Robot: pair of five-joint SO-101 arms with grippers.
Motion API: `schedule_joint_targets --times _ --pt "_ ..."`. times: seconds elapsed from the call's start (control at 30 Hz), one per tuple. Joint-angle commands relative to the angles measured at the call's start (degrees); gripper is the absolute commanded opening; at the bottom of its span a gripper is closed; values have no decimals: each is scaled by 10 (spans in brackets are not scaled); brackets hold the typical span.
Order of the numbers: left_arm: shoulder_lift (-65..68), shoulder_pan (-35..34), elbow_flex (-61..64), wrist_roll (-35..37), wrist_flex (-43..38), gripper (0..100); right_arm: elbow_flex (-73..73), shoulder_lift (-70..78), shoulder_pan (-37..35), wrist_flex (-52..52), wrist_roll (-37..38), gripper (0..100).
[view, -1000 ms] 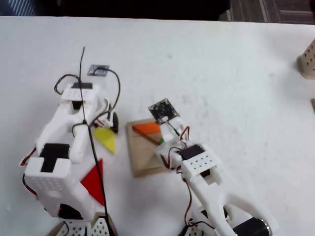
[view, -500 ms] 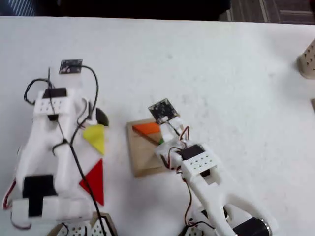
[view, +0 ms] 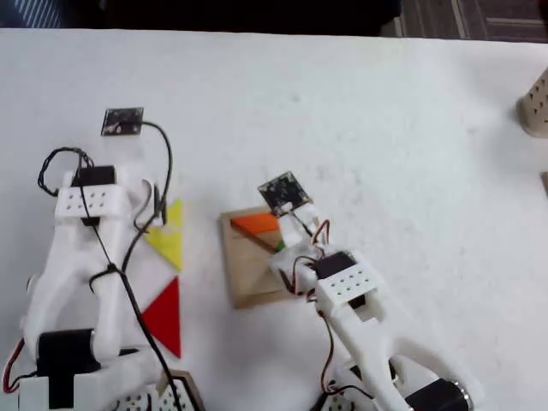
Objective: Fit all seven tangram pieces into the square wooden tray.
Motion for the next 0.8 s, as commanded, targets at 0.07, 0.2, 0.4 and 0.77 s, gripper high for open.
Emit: schedule_joint_targets --times 0.07,0.2,0.4,0.77 --pt "-29 -25 -7 1 3 23 -6 -6 -3 -9 7 21" --pt "-29 -37 -17 -69 7 23 -6 -6 -3 -9 7 21" --pt "-29 0 -52 -123 77 24 -6 -6 -3 -7 7 21" --pt "-36 -14 -160 -186 230 172 -5 -6 -3 -7 7 21"
